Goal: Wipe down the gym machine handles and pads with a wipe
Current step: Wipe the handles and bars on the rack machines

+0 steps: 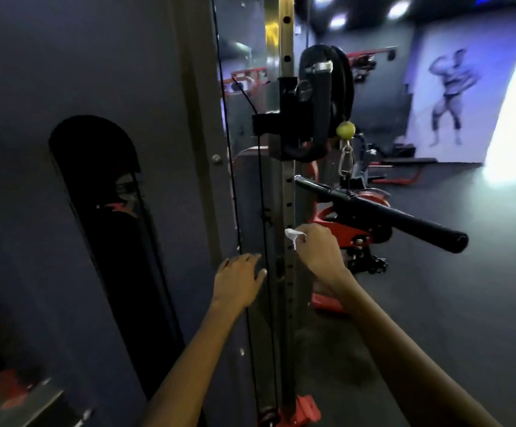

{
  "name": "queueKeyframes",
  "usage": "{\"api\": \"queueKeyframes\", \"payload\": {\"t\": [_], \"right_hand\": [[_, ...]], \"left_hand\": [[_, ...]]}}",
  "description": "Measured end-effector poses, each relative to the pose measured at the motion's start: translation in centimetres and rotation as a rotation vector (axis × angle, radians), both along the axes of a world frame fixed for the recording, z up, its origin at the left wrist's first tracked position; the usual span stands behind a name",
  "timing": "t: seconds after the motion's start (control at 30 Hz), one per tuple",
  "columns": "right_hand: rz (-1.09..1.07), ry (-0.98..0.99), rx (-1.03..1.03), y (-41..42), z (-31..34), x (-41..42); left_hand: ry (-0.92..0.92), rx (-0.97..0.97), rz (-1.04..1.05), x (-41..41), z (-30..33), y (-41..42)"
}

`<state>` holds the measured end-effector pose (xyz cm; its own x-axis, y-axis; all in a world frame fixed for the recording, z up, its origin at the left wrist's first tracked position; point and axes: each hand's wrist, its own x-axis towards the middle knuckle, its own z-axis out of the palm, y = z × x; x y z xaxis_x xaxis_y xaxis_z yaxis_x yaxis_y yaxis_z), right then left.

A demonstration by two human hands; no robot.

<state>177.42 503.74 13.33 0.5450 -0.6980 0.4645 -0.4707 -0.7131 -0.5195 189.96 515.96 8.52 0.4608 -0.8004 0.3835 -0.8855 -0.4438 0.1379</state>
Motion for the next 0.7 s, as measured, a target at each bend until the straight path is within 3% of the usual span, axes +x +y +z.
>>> {"api": "queueKeyframes", "payload": {"t": [0.3, 0.47, 0.7], "right_hand": [[-0.022, -0.311, -0.059, -3.5, 5.9, 4.5], [-0.067, -0.451, -0.208, -5.3, 10.6, 5.6], [-0.219, -0.431, -0.428, -6.3, 14.2, 4.9]], "left_hand": [[-0.102, -0.172, -0.210, 7.5, 5.6, -8.1], [-0.076, -0.443, -0.350, 9.0, 10.5, -12.5], [-0.048, -0.735, -0.519, 10.9, 16.9, -20.9]]}}
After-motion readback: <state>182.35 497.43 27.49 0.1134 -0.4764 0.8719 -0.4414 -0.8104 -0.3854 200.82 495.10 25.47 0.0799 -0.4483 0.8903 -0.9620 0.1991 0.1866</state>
